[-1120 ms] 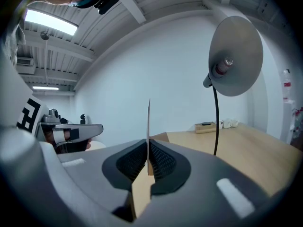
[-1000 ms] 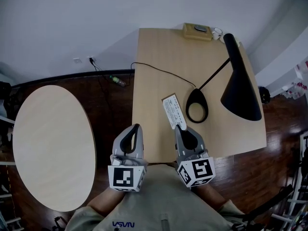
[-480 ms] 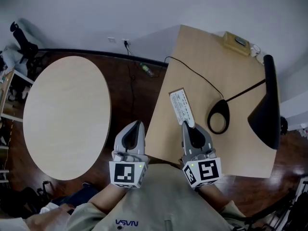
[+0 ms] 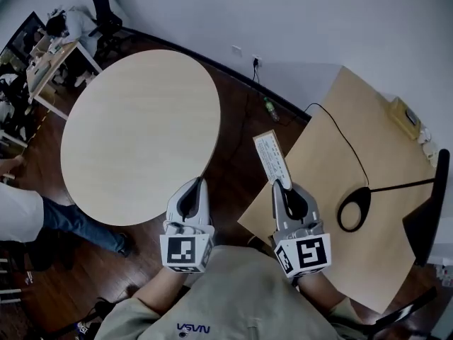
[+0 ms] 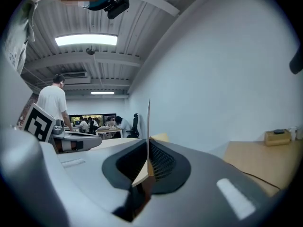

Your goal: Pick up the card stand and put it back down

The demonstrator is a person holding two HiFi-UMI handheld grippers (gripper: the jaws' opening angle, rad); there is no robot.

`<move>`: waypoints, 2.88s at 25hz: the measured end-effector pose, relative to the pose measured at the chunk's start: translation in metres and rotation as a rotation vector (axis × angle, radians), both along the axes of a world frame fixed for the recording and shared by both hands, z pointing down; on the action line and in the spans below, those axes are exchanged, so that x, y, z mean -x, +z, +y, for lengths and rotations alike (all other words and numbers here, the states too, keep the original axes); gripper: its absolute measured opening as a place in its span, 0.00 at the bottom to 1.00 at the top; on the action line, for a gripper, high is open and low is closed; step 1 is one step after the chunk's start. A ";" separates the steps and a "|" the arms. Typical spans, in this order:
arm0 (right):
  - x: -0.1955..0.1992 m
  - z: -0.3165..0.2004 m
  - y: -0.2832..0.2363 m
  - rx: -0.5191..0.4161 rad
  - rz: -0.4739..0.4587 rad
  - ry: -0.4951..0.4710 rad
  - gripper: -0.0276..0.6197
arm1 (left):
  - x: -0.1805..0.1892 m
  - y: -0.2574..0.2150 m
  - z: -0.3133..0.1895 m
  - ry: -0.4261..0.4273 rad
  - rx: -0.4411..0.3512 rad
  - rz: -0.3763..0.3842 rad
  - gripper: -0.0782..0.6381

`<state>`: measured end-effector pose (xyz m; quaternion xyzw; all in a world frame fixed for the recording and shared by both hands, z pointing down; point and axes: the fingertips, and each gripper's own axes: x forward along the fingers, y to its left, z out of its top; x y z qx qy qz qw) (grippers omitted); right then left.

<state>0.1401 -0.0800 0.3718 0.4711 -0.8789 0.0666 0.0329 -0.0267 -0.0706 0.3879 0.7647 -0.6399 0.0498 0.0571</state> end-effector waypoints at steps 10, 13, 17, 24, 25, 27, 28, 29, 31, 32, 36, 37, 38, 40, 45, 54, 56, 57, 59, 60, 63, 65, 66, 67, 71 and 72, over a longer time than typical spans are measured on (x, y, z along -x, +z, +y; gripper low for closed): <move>0.188 -0.043 0.031 0.005 0.035 -0.156 0.06 | 0.174 0.032 -0.028 -0.087 0.029 -0.023 0.12; 0.246 -0.059 0.049 0.016 0.028 -0.196 0.06 | 0.221 0.042 -0.042 -0.091 0.042 -0.018 0.12; 0.314 -0.077 0.084 0.035 0.052 -0.259 0.06 | 0.271 0.055 -0.058 -0.092 0.071 -0.023 0.12; 0.383 -0.108 0.166 0.136 0.141 -0.348 0.06 | 0.321 0.087 -0.079 -0.118 0.114 -0.033 0.12; 0.389 -0.110 0.180 0.158 0.151 -0.360 0.06 | 0.326 0.093 -0.079 -0.122 0.126 -0.034 0.12; 0.401 -0.108 0.206 0.198 0.171 -0.381 0.06 | 0.336 0.104 -0.076 -0.127 0.150 -0.037 0.12; 0.406 -0.108 0.217 0.213 0.184 -0.389 0.06 | 0.340 0.108 -0.074 -0.128 0.158 -0.039 0.12; 0.409 -0.109 0.228 0.227 0.196 -0.395 0.07 | 0.343 0.111 -0.074 -0.129 0.162 -0.040 0.12; 0.414 -0.113 0.247 0.257 0.206 -0.397 0.07 | 0.348 0.116 -0.075 -0.127 0.176 -0.041 0.12; 0.416 -0.115 0.255 0.275 0.201 -0.397 0.06 | 0.350 0.118 -0.076 -0.122 0.192 -0.044 0.12; 0.420 -0.108 0.278 0.323 0.197 -0.417 0.07 | 0.352 0.124 -0.075 -0.112 0.218 -0.051 0.12; 0.420 -0.108 0.281 0.322 0.197 -0.419 0.07 | 0.351 0.126 -0.076 -0.111 0.220 -0.052 0.12; 0.420 -0.108 0.283 0.320 0.195 -0.417 0.07 | 0.351 0.127 -0.076 -0.108 0.227 -0.054 0.12; 0.423 -0.109 0.283 0.317 0.195 -0.414 0.07 | 0.352 0.127 -0.076 -0.109 0.224 -0.054 0.12; 0.420 -0.103 0.273 0.304 0.209 -0.415 0.13 | 0.348 0.127 -0.078 -0.104 0.221 -0.040 0.12; 0.374 -0.076 0.188 0.205 0.151 -0.287 0.10 | 0.308 0.108 -0.075 -0.022 0.158 0.004 0.12; 0.360 -0.069 0.165 0.177 0.129 -0.244 0.05 | 0.296 0.099 -0.069 -0.017 0.132 0.011 0.12; 0.351 -0.064 0.153 0.161 0.118 -0.225 0.04 | 0.290 0.094 -0.065 -0.015 0.125 0.013 0.12; 0.335 -0.054 0.129 0.131 0.097 -0.197 0.04 | 0.276 0.081 -0.054 -0.010 0.112 0.018 0.12; 0.326 -0.048 0.118 0.119 0.090 -0.184 0.04 | 0.269 0.073 -0.048 -0.008 0.101 0.020 0.12; 0.296 -0.030 0.085 0.085 0.067 -0.136 0.04 | 0.246 0.049 -0.029 0.008 0.079 0.021 0.12; 0.278 -0.019 0.066 0.067 0.041 -0.108 0.04 | 0.232 0.034 -0.016 0.010 0.054 0.027 0.12; 0.271 -0.013 0.059 0.061 0.029 -0.099 0.04 | 0.226 0.028 -0.008 0.009 0.049 0.033 0.12; 0.265 -0.006 0.053 0.057 0.019 -0.094 0.04 | 0.220 0.023 -0.001 0.009 0.048 0.039 0.12; 0.255 0.014 0.036 0.026 -0.003 -0.094 0.04 | 0.206 0.017 0.018 0.018 0.036 0.046 0.12; 0.256 0.020 0.032 0.018 -0.005 -0.094 0.04 | 0.206 0.016 0.020 0.023 0.033 0.045 0.12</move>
